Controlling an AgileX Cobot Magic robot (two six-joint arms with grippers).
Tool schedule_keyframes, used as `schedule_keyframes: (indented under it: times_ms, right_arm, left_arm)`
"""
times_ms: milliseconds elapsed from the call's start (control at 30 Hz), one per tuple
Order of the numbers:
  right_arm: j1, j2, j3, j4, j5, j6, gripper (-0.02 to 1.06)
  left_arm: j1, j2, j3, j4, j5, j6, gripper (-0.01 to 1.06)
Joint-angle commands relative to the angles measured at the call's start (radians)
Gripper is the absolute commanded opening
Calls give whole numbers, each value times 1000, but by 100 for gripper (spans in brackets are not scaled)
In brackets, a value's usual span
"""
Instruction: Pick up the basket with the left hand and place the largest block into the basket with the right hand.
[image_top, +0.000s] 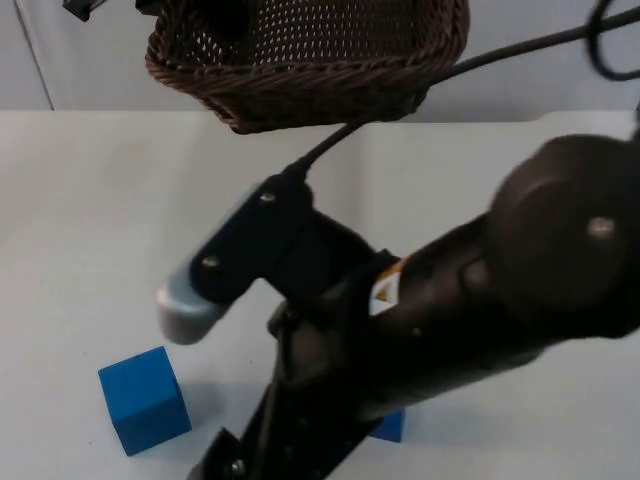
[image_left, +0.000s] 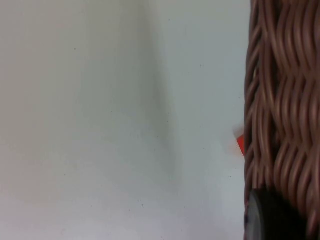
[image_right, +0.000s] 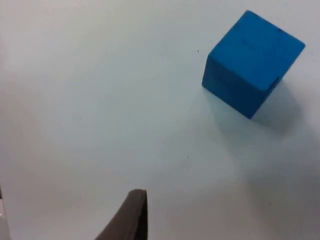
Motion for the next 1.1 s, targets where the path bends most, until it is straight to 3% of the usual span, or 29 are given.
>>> schedule_keyframes:
  times_ms: [0, 467, 700, 1067]
  right_arm:
    - [6, 27, -30, -2, 0, -9, 105]
    - [44, 234, -232, -2, 15, -37, 105]
    - [62, 266, -265, 0, -63, 30, 104]
    - [55, 266, -275, 8, -34, 55, 104]
  left_arm:
    - [2, -16, -9, -29, -21, -7, 0]
    - [2, -16, -9, -27, -28, -7, 0]
    - [2, -16, -9, -27, -32, -7, 0]
    - [2, -16, -9, -27, -46, -7, 0]
